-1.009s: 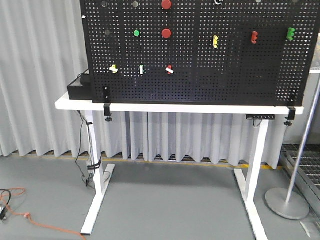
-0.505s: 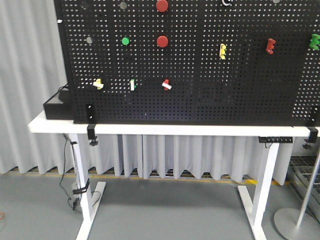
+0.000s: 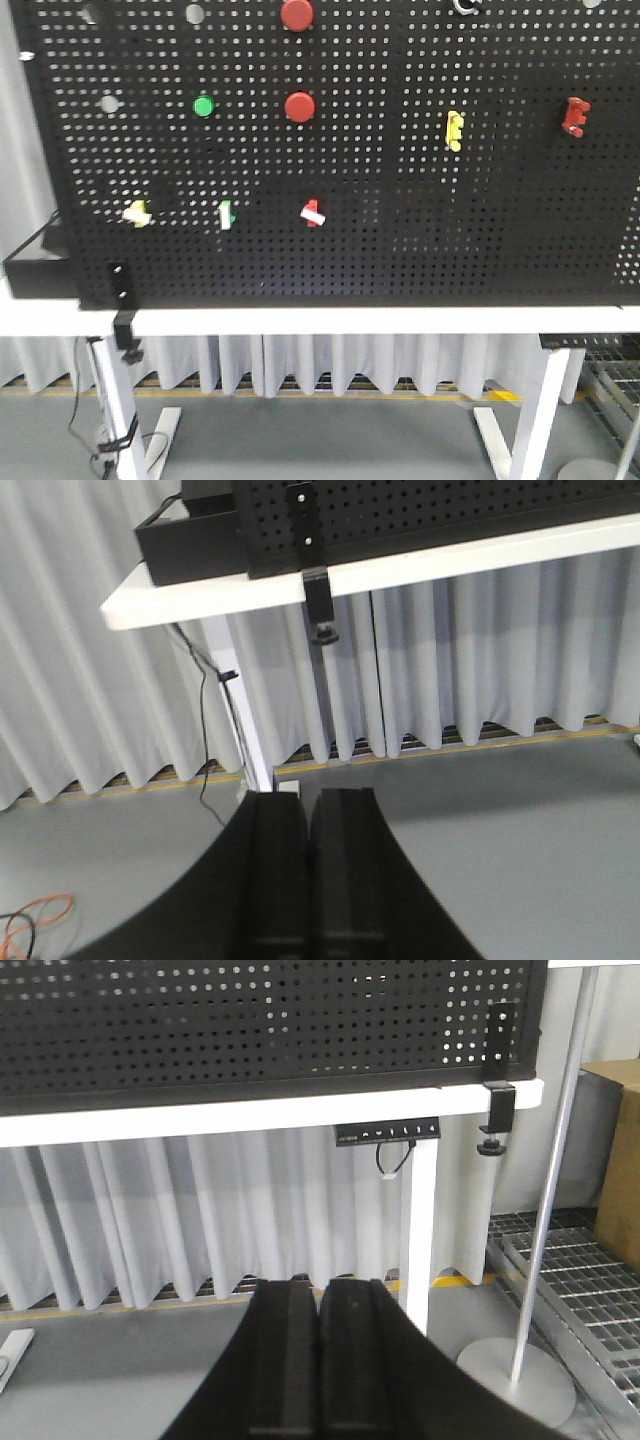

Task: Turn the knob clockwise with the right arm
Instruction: 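Drive the base forward up to the black pegboard, then raise the right gripper toward the small silver knob on the pegboard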

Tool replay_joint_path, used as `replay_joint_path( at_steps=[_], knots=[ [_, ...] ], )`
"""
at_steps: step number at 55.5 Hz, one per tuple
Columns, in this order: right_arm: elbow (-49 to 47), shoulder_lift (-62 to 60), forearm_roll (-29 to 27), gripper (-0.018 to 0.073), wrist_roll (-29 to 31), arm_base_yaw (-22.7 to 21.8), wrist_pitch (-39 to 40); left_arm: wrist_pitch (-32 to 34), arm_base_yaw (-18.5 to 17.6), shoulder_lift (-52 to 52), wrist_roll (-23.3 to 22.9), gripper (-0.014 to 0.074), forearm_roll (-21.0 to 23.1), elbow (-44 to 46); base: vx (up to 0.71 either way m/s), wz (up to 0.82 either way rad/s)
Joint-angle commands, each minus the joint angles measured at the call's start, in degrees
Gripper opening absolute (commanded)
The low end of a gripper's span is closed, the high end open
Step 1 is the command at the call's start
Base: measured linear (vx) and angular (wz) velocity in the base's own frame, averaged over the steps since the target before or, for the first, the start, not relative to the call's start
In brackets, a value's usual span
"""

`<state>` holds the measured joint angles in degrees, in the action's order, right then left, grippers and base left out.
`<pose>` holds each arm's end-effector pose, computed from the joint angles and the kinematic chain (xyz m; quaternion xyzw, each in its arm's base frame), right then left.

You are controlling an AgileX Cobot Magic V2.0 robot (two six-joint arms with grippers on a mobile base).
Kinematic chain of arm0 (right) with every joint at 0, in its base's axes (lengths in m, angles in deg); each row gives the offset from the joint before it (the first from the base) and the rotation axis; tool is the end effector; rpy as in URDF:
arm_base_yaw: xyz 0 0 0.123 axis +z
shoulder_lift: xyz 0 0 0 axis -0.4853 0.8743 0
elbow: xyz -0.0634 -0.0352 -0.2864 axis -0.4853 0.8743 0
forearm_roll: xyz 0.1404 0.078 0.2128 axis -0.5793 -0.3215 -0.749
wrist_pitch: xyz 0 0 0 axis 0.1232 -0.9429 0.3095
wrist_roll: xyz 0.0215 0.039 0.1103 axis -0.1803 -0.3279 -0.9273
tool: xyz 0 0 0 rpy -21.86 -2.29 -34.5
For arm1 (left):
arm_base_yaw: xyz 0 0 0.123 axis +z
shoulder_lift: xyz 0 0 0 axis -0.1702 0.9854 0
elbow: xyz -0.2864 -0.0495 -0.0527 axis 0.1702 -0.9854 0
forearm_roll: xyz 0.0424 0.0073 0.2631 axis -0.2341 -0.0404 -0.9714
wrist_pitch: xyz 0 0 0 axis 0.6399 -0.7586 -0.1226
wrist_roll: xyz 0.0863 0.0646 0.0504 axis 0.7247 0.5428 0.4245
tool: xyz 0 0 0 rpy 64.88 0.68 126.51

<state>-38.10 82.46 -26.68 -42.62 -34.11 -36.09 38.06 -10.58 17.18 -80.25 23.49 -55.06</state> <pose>0.0879 -0.0082 0.1832 0.0417 0.7460 -0.0244 0.6641 0.0873 0.0027 0.1757 0.0519 0.7679 0.0563 0.6360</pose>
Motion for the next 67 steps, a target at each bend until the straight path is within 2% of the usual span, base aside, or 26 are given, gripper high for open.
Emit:
replay_joint_path(
  at_steps=[1, 37, 67],
  knots=[
    [0.77, -0.31, 0.47, -0.0008, -0.11, -0.21, 4.66, 4.68, -0.17, -0.93, -0.08, -0.0006, 0.47, -1.54, 0.35, -0.08],
    [0.77, -0.31, 0.47, -0.0008, -0.11, -0.21, 4.66, 4.68, -0.17, -0.93, -0.08, -0.0006, 0.47, -1.54, 0.29, -0.03],
    [0.77, -0.31, 0.47, -0.0008, -0.11, -0.21, 4.66, 4.68, -0.17, -0.93, -0.08, -0.0006, 0.47, -1.54, 0.14, 0.03]
  ],
)
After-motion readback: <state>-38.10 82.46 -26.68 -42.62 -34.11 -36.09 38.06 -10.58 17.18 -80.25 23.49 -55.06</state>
